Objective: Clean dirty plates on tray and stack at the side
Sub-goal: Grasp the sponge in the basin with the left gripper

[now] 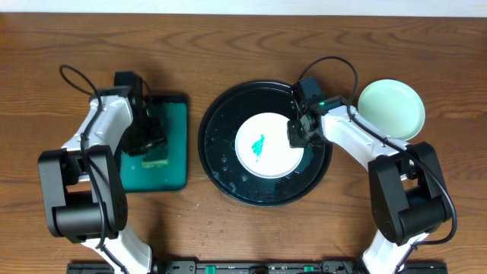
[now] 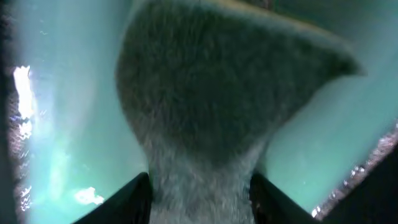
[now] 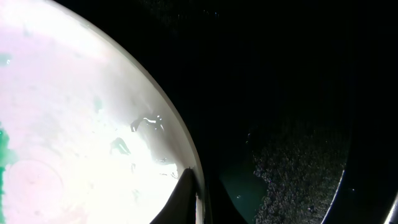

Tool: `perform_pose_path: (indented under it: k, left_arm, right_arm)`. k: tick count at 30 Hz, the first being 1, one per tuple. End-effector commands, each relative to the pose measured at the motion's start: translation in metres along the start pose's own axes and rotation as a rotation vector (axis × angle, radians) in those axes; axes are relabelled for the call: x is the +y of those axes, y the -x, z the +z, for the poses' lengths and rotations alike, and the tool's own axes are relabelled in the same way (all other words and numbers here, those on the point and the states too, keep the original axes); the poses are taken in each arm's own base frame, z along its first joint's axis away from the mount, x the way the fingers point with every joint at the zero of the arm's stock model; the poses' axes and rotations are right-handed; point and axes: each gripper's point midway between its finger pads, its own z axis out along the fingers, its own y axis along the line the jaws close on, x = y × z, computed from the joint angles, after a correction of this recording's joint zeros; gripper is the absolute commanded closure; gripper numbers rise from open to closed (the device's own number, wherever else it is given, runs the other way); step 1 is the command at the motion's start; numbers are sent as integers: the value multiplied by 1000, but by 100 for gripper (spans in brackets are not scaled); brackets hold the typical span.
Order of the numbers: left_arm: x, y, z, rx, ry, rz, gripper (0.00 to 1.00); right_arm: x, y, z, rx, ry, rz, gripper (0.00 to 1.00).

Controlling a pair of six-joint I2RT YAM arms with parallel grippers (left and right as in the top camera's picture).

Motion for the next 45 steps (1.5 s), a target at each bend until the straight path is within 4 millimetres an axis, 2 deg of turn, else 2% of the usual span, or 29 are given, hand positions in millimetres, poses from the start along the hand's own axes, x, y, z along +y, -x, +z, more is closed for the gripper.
perform_pose_path:
  k: [1, 3, 4, 7, 9, 12, 15, 20, 25, 31, 34, 41, 43, 45]
  left_arm:
    - [-6, -10, 9, 24, -45, 38, 57]
    - [-7, -9, 9, 19, -46, 39, 73]
    - [-7, -8, 9, 16, -47, 39, 78]
    - [-8, -6, 8, 7, -51, 40, 79]
    - [-9, -4, 5, -5, -56, 41, 93]
    - [-13, 4, -11, -57, -71, 47, 93]
    - [-17, 10, -37, -135, -92, 56, 93]
    - [-29, 11, -92, -306, -124, 159, 93]
    - [-37, 11, -140, -497, -67, 229, 93]
    - [-42, 7, -182, -670, 12, 265, 93]
    - [-43, 4, -195, -725, 46, 277, 93]
    - [-43, 2, -198, -735, 60, 282, 93]
    - [-41, 2, -191, -709, 62, 259, 93]
    - [-36, 0, -176, -648, 72, 204, 93]
  right_arm:
    - [-1, -16, 21, 65, -17, 12, 99]
    - [-1, -16, 21, 65, -17, 12, 99]
    - [-1, -16, 21, 65, -17, 12, 99]
    - [0, -16, 21, 67, -10, 12, 99]
    - [1, -16, 21, 69, -6, 12, 99]
    - [3, -17, 21, 72, 4, 13, 99]
    - [3, -17, 21, 72, 4, 13, 99]
    - [3, -17, 21, 72, 4, 12, 99]
    - [3, -16, 21, 70, 8, 13, 99]
    - [3, -16, 21, 70, 8, 13, 99]
    - [3, -16, 21, 70, 8, 13, 99]
    - [3, -16, 21, 70, 8, 13, 99]
    - [4, -16, 21, 70, 8, 13, 99]
    - [4, -16, 21, 70, 9, 13, 99]
